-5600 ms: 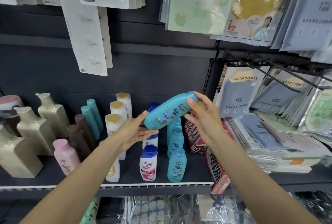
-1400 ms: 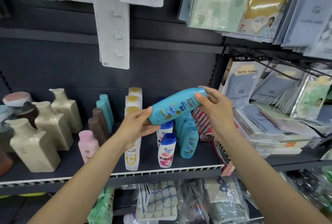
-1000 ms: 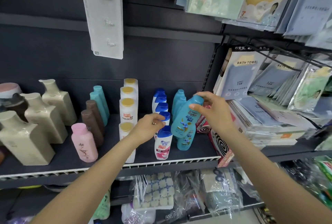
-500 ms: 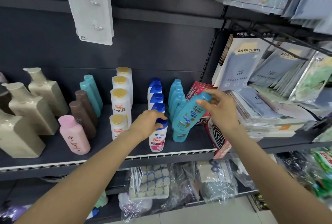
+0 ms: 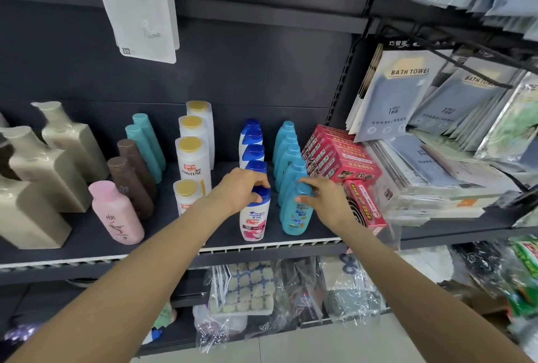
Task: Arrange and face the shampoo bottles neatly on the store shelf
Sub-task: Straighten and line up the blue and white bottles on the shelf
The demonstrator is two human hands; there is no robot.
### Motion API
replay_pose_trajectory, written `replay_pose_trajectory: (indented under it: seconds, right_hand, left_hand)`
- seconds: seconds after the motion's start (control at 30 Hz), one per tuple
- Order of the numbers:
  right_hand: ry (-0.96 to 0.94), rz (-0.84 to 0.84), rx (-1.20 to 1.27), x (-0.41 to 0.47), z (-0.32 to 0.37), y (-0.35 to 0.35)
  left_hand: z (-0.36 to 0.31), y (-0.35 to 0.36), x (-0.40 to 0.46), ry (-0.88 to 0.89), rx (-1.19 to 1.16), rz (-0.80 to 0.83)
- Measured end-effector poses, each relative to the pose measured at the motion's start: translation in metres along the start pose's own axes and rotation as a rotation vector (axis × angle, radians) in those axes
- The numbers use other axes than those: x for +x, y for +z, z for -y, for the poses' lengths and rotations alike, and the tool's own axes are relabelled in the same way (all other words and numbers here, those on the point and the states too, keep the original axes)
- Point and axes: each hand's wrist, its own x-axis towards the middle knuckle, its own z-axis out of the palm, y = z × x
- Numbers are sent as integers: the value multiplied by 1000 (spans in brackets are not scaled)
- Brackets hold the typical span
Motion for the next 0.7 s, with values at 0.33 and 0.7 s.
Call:
replay_pose_trajectory:
  seconds: [0.33,0.7]
  right_hand:
    - [60,49,0,-4,-4,5]
    - [41,12,-145,-8,0,7]
  left_hand:
    - [-3,-1,-1,24,45,-4]
    - [0,8,-3,24,-85,-23]
